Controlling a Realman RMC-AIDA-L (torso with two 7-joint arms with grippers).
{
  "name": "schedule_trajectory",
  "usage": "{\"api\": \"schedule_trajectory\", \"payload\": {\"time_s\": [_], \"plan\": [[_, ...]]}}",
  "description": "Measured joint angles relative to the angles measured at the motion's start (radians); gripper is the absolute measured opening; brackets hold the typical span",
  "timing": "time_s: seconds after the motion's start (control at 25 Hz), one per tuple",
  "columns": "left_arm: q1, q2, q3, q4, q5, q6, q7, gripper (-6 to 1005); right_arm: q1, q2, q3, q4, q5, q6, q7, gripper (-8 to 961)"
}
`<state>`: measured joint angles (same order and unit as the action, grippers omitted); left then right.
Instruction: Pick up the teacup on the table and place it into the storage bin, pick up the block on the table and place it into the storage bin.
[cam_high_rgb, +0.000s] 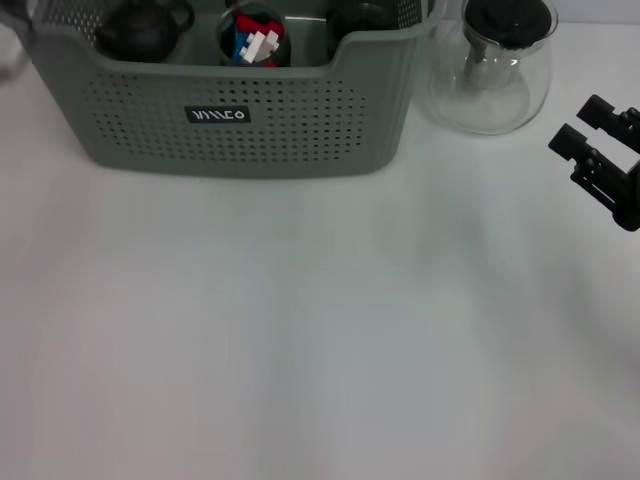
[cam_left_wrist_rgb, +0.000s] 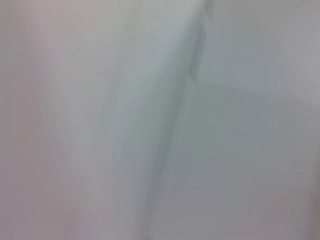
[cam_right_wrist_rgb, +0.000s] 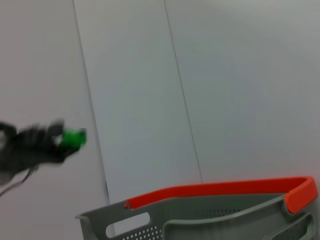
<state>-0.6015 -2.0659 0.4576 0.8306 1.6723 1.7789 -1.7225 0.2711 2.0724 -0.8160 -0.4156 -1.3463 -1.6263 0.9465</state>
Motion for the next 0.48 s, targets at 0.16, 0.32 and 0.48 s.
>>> {"api": "schedule_trajectory", "payload": {"time_s": [0.16,0.32,0.48], "plan": [[-0.108,0.065,0.093,0.019,0.080,-0.244,-0.146,483,0.002,0.000,0.000,0.000,0.000,0.000,0.000,567],[-0.223,0.102,0.245,0.025,0.328,-0.463,-0.284,496,0.002,0.000,0.000,0.001,-0.001,-0.003,0.000,567],[-0.318,0.101,0.391,0.024,0.617,-0.604,-0.457,509,0.004,0.001,0.000,-0.001,-0.001,-0.004,0.000,566]]}}
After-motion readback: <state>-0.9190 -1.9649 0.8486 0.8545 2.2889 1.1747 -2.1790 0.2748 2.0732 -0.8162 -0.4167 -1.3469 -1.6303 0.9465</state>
